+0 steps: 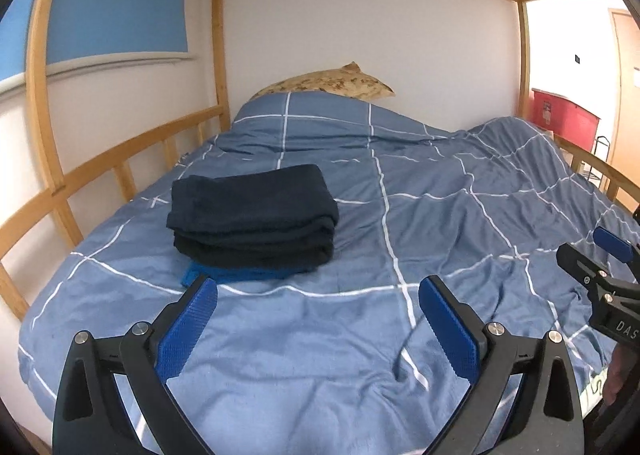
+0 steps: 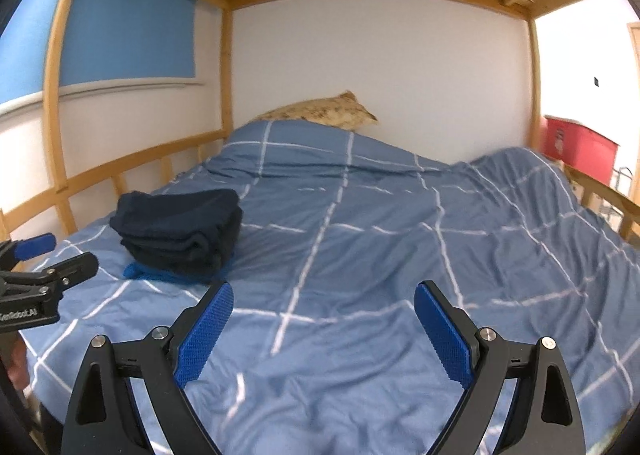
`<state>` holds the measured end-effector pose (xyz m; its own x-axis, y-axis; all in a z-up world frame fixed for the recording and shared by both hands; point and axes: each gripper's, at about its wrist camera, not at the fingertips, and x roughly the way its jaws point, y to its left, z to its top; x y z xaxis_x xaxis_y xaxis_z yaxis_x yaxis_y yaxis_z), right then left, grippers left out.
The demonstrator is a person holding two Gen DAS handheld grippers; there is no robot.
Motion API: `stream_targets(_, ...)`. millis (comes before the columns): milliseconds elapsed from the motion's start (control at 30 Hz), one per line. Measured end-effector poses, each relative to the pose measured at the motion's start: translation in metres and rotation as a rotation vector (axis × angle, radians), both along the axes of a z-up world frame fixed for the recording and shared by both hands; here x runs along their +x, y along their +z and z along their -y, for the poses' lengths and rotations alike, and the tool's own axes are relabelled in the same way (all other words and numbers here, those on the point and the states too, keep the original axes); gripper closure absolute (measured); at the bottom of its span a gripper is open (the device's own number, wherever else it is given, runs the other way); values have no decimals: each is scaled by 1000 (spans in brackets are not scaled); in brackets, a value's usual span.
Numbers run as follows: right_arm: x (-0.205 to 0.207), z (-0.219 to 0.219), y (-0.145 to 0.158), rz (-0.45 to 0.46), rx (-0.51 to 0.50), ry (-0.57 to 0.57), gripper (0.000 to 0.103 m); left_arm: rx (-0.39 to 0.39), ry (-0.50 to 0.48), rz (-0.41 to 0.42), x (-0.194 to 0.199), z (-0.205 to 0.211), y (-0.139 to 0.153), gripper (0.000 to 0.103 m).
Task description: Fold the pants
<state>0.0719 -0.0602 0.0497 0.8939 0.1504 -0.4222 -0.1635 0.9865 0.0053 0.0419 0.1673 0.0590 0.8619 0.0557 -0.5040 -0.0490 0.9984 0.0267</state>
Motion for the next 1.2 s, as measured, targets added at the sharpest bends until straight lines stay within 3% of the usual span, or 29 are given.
stream_targets(367, -24, 37, -19, -75, 53, -66, 10, -10, -33, 4, -28, 34, -8, 1)
stream_targets(1200, -36, 49, -17, -49, 62, -83, 10, -7, -32, 20, -36, 45, -1, 1)
